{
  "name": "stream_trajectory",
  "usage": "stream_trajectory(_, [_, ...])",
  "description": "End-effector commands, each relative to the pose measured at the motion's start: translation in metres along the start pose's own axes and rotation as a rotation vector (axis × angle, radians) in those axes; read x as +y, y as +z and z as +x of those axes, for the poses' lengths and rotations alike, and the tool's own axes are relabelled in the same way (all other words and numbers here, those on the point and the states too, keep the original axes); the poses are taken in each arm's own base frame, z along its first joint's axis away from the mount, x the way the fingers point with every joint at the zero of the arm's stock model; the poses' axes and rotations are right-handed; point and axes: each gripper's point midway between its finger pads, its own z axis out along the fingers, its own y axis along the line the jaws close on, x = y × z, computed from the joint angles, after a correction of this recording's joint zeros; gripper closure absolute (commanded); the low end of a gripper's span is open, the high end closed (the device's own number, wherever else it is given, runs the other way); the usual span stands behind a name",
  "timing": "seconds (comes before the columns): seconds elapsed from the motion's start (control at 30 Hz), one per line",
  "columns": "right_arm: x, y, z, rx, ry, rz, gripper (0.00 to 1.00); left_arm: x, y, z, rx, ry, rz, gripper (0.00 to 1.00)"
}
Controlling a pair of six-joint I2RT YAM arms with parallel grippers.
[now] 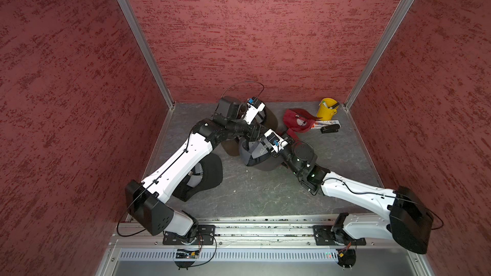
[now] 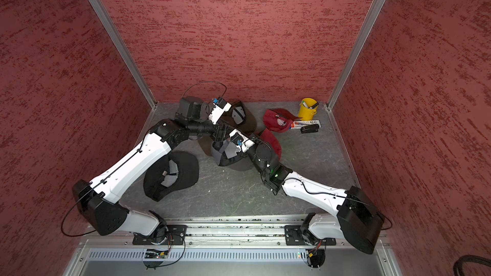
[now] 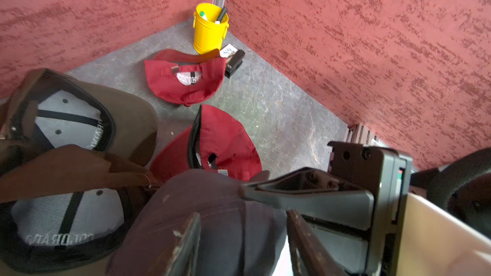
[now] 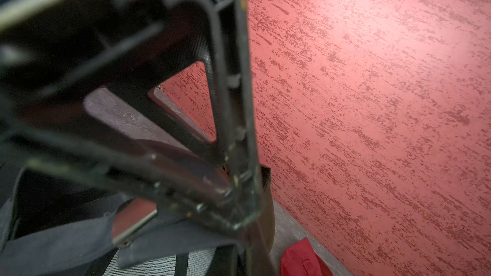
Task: Open the adjustable buckle of the baseball cap
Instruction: Open the adjustable buckle on the baseball cap.
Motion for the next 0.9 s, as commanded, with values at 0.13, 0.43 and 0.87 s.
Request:
stream_trajectory(0.13, [-0.009,-0.006,-0.011,-0.032,0.029,0.038,0.99,-0.006,0.003,0.005,0.034,0.033,0.016,0.55])
stream_trajectory(0.43, [-0.007,-0.005,-0.01,-0.028,0.035,0.031,0.97,-0.011,0.003,0.001,0.016,0.055,0.039,0.77])
stream_trajectory(0.87, [-0.004,-0.004,-0.005,-0.014,0.05,0.021,0.94,-0.024,-0.008,-0.011,-0.05,0.087,0.067,1.0])
